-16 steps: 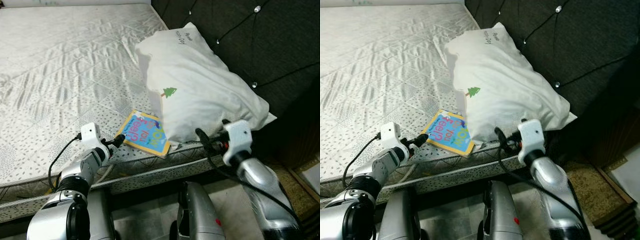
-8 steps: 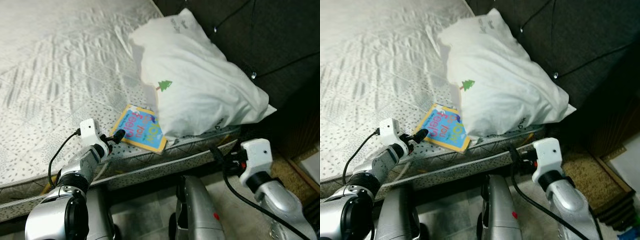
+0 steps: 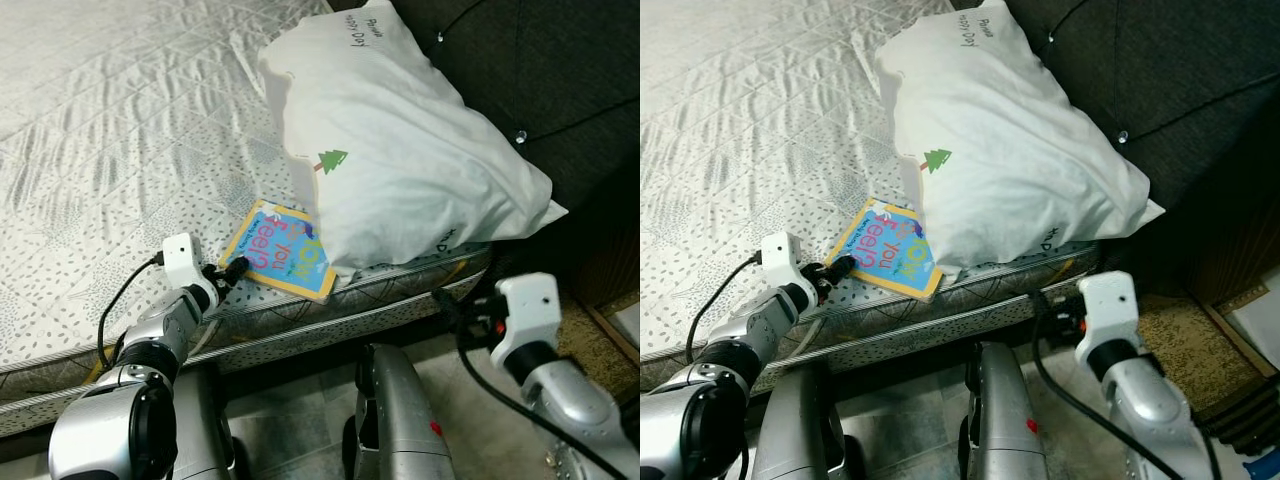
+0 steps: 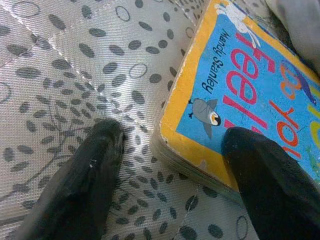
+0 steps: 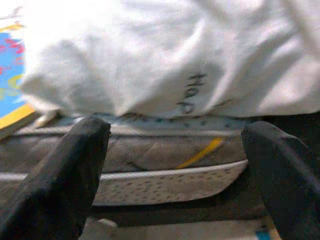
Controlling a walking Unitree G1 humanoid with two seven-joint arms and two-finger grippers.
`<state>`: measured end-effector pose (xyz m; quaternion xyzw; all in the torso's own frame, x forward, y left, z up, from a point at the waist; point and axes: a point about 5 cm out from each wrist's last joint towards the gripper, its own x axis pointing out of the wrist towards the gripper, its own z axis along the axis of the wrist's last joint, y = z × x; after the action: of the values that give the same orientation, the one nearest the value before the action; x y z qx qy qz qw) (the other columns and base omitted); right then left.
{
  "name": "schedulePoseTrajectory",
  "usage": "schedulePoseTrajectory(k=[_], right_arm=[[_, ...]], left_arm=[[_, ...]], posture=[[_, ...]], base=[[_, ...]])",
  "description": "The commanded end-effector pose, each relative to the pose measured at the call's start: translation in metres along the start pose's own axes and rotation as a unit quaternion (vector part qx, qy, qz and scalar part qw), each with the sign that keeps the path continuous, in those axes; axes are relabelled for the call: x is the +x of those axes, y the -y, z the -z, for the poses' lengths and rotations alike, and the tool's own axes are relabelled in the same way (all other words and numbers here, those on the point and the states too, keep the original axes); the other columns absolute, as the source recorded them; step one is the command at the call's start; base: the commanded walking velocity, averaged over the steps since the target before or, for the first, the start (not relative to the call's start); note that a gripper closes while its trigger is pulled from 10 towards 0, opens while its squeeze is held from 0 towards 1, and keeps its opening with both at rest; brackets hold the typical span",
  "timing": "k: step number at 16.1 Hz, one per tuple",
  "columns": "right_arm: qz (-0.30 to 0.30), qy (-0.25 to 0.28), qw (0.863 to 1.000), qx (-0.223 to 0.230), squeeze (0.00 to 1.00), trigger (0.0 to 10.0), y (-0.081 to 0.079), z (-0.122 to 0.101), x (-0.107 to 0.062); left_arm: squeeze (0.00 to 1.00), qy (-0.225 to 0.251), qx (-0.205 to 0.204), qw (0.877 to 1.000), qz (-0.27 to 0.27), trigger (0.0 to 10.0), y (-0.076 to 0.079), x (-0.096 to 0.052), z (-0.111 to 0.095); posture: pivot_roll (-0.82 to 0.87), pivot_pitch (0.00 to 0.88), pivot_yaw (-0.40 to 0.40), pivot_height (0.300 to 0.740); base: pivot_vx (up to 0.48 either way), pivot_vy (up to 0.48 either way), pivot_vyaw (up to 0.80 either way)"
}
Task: Clean up the room
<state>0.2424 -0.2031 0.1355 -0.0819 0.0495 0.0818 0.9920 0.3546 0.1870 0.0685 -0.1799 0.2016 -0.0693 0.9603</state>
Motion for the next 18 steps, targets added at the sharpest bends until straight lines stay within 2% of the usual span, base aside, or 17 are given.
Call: schedulePoseTrajectory(k=[1, 10, 18], right_arm=[[0.017, -0.001, 1.000, -0.005, 0.00, 10.0, 0.006, -0.002, -0.002], [0.027, 0.017, 0.999, -0.015, 0.00, 10.0, 0.006, -0.011, 0.015], [0.020, 0.029, 0.999, -0.013, 0.00, 10.0, 0.002, -0.014, 0.028]], left_arm=[[0.00, -0.043, 0.005, 0.999, 0.002, 0.0, 0.002, -0.001, 0.021], [0.00, -0.059, 0.029, 0.998, 0.025, 0.0, 0.009, 0.000, 0.025], [0.00, -0.070, 0.028, 0.997, 0.014, 0.0, 0.004, -0.002, 0.034]], posture=[[-0.23, 0.204, -0.041, 0.523], [-0.23, 0.174, -0.046, 0.523], [-0.21, 0.139, -0.047, 0.523]], base=[[0.000, 0.000, 0.00], [0.000, 0.000, 0.00], [0.000, 0.000, 0.00]])
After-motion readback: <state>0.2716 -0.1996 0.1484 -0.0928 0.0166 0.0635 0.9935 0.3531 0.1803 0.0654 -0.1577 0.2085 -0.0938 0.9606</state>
